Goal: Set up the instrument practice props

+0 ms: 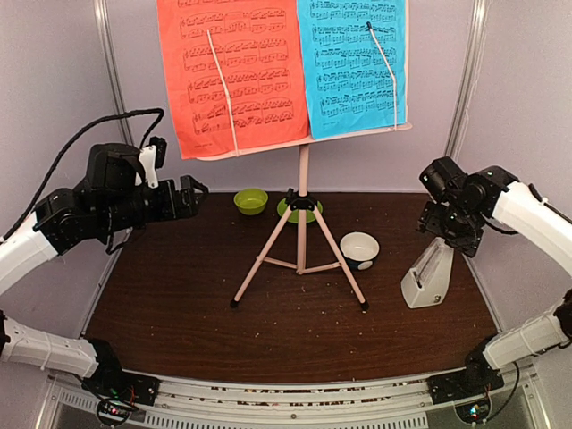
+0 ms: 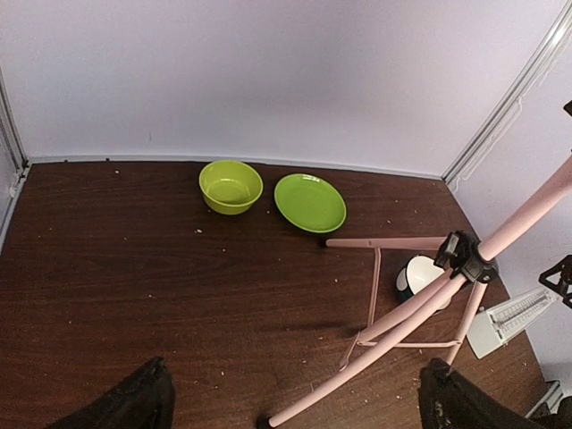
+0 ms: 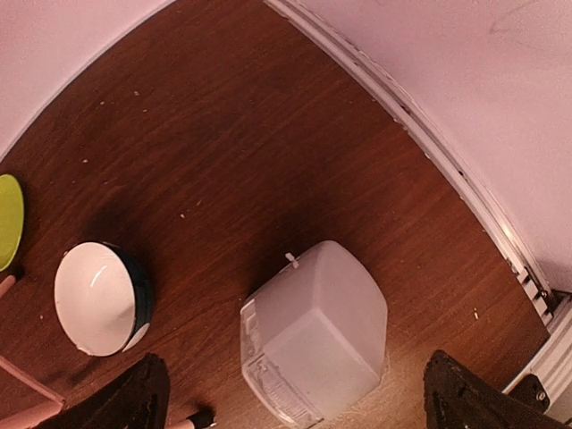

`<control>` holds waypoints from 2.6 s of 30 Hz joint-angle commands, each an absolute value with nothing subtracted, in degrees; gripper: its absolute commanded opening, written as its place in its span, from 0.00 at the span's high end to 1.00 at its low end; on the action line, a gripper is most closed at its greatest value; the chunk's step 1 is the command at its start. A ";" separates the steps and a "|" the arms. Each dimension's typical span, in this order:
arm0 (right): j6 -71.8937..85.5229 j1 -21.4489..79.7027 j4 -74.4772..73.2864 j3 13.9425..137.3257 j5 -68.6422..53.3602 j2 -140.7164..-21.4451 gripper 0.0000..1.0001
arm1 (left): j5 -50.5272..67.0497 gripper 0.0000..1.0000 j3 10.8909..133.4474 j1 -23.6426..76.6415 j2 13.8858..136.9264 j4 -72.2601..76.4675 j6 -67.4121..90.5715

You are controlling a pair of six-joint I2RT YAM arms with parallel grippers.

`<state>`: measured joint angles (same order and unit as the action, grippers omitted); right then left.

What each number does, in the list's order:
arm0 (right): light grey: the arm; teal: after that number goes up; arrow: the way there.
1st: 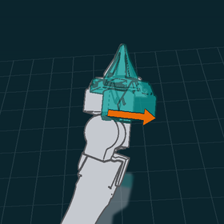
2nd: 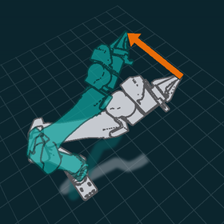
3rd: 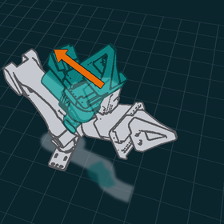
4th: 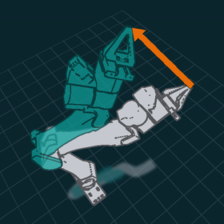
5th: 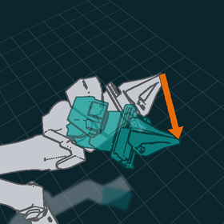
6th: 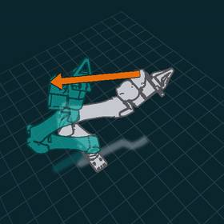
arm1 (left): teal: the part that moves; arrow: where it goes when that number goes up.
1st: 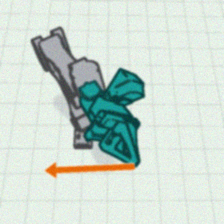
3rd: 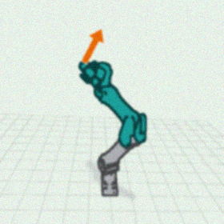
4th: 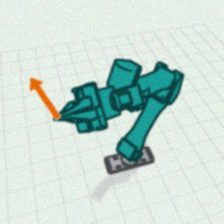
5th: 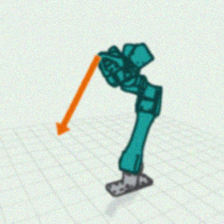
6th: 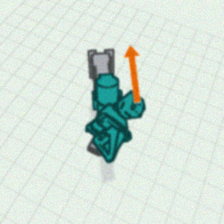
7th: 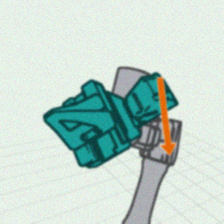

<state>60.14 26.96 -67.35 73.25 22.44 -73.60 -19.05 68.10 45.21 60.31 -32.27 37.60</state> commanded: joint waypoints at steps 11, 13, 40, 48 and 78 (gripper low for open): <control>78.28 25.97 -75.11 75.63 24.71 -80.33 0.01 | -20.44 0.02 68.08 43.71 56.87 -33.84 34.37; 79.39 25.93 -73.88 74.51 23.84 -80.48 0.04 | -20.19 0.02 68.33 43.39 56.99 -34.28 34.04; 77.63 25.89 -72.27 69.69 21.62 -75.11 0.48 | -17.82 0.02 67.99 40.68 58.08 -35.04 30.96; 60.77 26.53 -68.23 69.54 18.79 -69.06 0.59 | -14.85 0.02 66.58 40.61 58.75 -33.74 30.06; 31.70 45.41 -41.64 56.55 -9.65 -47.15 0.87 | 4.83 0.26 49.90 43.15 49.18 -20.38 18.85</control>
<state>33.06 42.48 -51.55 56.97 -5.61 -48.29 1.96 51.62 41.60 50.57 -24.69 22.39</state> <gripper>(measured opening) 0.537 0.752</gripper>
